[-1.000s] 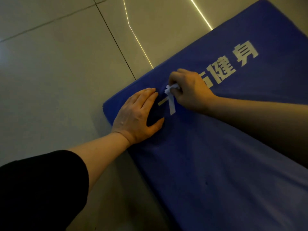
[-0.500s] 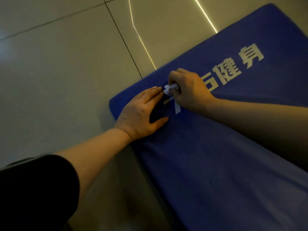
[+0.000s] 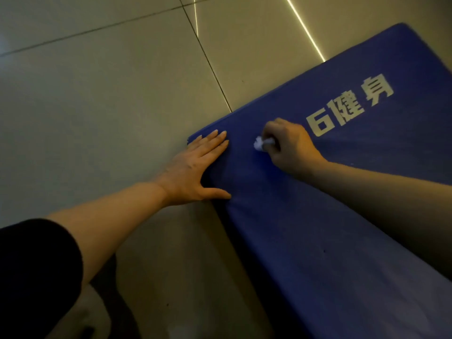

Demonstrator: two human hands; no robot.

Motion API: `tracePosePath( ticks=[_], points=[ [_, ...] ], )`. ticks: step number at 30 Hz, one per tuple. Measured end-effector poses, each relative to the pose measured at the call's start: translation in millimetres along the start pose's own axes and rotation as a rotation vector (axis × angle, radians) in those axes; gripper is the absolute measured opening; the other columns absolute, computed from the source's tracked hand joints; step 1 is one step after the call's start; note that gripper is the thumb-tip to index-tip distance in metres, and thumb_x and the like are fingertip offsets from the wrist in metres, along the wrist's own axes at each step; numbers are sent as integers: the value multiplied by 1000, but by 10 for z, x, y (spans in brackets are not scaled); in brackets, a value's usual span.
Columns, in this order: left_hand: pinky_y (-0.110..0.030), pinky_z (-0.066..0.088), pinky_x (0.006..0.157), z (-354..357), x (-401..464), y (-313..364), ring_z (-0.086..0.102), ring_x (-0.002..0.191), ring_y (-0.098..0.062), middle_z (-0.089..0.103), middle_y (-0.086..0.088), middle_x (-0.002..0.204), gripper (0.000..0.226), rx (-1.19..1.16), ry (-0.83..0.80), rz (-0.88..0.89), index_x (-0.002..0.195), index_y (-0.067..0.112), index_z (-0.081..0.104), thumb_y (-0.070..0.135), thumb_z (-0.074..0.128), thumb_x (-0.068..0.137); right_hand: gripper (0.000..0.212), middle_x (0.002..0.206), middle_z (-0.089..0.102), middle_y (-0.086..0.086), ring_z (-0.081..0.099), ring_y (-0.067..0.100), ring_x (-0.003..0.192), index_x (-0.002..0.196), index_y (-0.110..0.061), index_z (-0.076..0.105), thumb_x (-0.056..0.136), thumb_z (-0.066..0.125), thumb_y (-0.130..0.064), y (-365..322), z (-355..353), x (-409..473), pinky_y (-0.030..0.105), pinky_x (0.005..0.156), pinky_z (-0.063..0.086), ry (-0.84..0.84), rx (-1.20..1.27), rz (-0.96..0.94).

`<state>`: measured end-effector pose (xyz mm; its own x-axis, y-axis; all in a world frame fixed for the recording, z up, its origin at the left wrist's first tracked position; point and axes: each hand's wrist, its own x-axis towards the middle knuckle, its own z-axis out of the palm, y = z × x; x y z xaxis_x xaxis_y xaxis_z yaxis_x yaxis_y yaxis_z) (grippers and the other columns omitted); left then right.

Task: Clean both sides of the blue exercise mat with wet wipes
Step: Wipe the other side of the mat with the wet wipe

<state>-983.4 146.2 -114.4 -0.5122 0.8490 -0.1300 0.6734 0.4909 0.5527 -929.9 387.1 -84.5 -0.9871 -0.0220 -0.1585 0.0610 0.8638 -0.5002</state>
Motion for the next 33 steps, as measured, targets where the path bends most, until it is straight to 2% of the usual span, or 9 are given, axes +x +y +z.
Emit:
tracePosePath(
  ticks=[4,8,12,16,18,21,24,30,33],
  points=[
    [-17,-12,116,58,9,24,-1,146,-10,4,3,157,109,-1,43,3,150,14,9,77,46,69,15,82,50,-2,49,16,71,77,-16,51,88,60,-11,-7,8,-469,26,70,36,-174,12,-56],
    [-15,-13,115,55,18,56,-2,146,-11,2,5,156,110,-51,34,-27,149,16,8,77,47,66,20,76,45,-2,42,14,66,74,-17,46,87,60,-13,-176,119,15,20,54,28,-5,-25,-18],
    [-18,-11,115,-12,8,65,-4,146,-7,3,5,159,113,-83,11,-40,151,17,13,73,62,66,16,80,49,1,43,14,67,76,-15,50,88,60,-12,-226,104,170,23,56,30,53,-5,5],
    [-27,-3,119,2,-178,66,0,147,-13,11,-3,160,111,-67,101,-91,151,11,18,76,51,67,6,81,53,2,48,16,70,81,-7,59,87,60,-6,-177,54,-204,27,63,39,-138,-52,-108],
    [-31,-3,121,39,-291,78,-1,148,-14,8,-3,160,112,-50,100,-128,151,11,15,75,55,69,5,84,57,5,52,18,72,82,-6,61,86,59,-6,-188,63,-207,29,63,42,-174,-61,-147],
    [-31,-8,120,97,-344,173,-11,144,-10,-5,3,157,101,-27,90,-190,152,14,9,52,68,78,13,78,52,0,51,14,69,75,-14,55,87,60,-11,-297,143,45,22,59,37,-86,-34,-121],
    [-29,-8,119,151,-374,245,-11,143,-8,-3,3,158,98,-99,153,-245,152,15,11,39,73,80,13,77,53,0,55,17,74,76,-16,53,88,57,-12,-389,190,293,25,63,41,10,-17,-14],
    [-24,-5,119,134,-435,269,-5,144,-4,4,0,161,101,-207,160,-289,152,15,13,45,73,77,11,83,50,-5,45,0,67,81,-12,61,88,61,-20,-366,15,-229,11,60,33,-268,-94,-182],
    [-29,-6,120,131,-403,316,-6,147,-8,1,2,162,105,-219,132,-331,152,16,11,50,73,74,7,86,52,-1,47,4,70,85,-12,61,88,58,-17,-398,70,-141,16,62,39,-260,-115,-199]
  ],
)
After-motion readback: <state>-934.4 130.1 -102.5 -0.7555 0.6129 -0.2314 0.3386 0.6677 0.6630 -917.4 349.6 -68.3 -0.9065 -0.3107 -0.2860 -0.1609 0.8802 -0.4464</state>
